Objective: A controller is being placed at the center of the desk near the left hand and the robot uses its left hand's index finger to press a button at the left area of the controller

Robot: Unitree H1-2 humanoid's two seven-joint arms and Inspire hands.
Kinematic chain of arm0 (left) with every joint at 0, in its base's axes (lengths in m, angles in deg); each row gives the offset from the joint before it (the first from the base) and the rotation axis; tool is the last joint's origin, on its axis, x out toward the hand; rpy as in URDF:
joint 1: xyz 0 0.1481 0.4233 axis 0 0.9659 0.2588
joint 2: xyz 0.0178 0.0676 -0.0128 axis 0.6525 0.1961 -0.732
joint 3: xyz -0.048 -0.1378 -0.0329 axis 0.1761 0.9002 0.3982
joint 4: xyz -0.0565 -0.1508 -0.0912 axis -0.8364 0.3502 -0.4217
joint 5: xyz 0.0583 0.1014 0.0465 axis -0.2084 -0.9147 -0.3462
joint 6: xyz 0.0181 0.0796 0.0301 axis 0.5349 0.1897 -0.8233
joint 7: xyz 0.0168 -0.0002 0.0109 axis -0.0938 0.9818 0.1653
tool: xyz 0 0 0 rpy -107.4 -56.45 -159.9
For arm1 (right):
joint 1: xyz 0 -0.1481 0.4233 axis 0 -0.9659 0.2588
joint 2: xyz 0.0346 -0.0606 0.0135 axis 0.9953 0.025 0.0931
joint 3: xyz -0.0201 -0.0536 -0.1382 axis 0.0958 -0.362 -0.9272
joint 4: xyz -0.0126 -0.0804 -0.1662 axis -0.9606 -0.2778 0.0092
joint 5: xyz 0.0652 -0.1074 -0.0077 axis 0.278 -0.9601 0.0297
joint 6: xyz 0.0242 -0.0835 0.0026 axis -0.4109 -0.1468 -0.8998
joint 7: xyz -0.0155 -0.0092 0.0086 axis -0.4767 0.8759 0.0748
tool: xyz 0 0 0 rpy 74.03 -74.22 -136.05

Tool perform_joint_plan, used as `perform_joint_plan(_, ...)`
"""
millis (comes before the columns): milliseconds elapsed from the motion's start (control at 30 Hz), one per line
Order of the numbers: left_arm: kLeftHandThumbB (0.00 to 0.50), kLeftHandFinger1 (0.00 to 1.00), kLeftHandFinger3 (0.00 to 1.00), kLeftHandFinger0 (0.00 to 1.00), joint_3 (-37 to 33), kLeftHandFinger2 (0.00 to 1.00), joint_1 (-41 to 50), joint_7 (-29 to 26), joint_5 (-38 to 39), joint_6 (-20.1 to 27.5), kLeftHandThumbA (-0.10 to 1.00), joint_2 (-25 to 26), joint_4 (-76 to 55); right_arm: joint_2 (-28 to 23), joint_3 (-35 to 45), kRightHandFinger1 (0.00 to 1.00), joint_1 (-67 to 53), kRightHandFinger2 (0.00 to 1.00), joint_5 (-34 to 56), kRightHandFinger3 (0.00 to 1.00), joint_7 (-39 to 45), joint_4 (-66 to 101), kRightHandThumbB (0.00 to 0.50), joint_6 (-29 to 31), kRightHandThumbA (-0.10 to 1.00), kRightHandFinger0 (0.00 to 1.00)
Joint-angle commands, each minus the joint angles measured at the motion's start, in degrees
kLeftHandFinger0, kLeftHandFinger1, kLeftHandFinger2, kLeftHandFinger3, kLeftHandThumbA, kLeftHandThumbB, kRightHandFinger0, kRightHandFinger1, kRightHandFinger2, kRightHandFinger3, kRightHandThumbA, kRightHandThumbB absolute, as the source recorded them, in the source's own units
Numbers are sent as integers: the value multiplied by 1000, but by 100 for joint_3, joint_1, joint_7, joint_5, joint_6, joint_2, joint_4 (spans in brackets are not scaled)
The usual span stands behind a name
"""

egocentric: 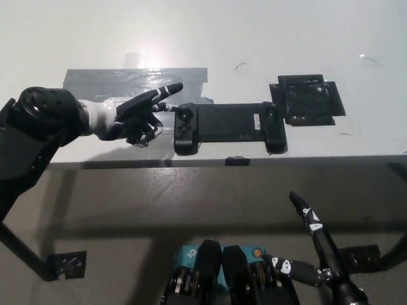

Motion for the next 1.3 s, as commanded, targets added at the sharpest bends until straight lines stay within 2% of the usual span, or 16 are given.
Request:
perform_joint_plan(0,470,0,1000,0,94,91,-86,72,37,-75,1000,61,-153,-6,-32,1000,27,1000,-31,1000,21,109,248,144,1000,1000)
perform_joint_plan(400,468,0,1000,0,133,87,-60,103,-242,-75,1000,-35,-148,-15,-42,1000,104,1000,-33,1000,31,149,259,87,1000,1000)
perform_joint_plan(900,490,0,1000,0,235,62,-92,158,-327,-75,1000,-114,-7,-31,-40,1000,139,1000,-33,1000,40,210,243,108,1000,1000)
perform_joint_plan(1133,469,0,1000,0,341,28,-93,202,-426,-75,1000,-142,65,-32,-32,1000,154,1000,1,1000,54,233,229,95,1000,1000)
perform_joint_plan(1267,487,0,1000,0,399,28,-51,160,-445,-75,1000,-151,104,-30,-37,1000,167,1000,13,1000,62,211,232,116,1000,1000)
